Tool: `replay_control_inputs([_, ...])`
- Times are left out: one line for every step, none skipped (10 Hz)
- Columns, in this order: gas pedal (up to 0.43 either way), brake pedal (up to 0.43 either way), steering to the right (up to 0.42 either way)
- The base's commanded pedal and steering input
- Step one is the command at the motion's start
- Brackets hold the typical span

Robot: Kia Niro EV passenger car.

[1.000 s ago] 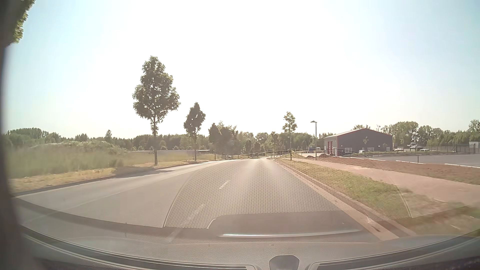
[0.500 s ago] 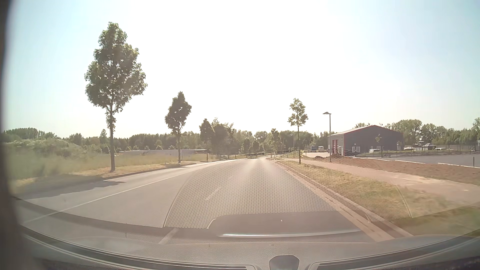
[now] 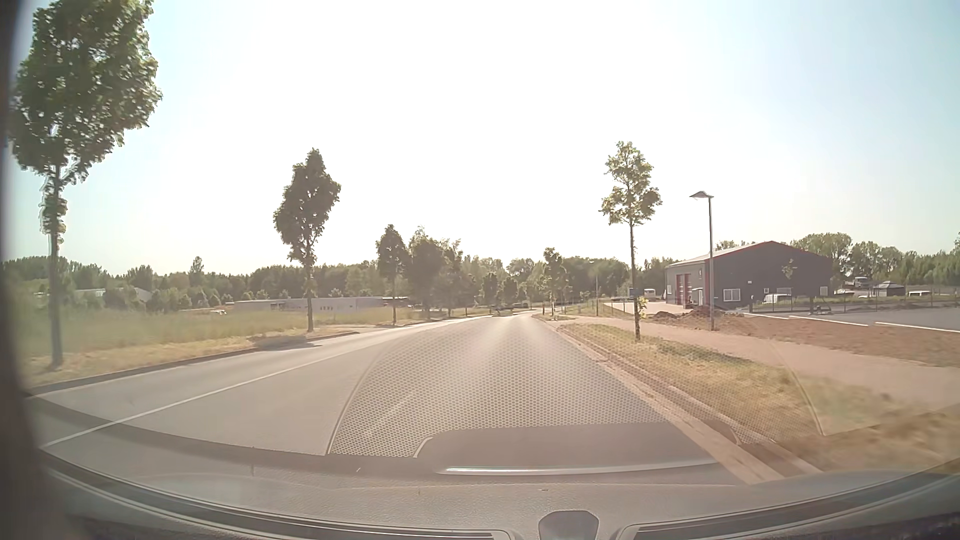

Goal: Follow the waypoints while adhering to traffic rules and regulations

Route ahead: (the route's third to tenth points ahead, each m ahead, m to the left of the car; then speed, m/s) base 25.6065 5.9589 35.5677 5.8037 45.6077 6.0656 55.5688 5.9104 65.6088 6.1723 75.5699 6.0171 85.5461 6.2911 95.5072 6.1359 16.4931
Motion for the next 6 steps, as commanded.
replay_control_inputs([0.118,0.006,0.001])
replay_control_inputs([0.118,0.006,0.002])
replay_control_inputs([0.118,0.006,0.001])
replay_control_inputs([0.118,0.006,0.001])
replay_control_inputs([0.118,0.006,0.001])
replay_control_inputs([0.130,0.006,0.000])
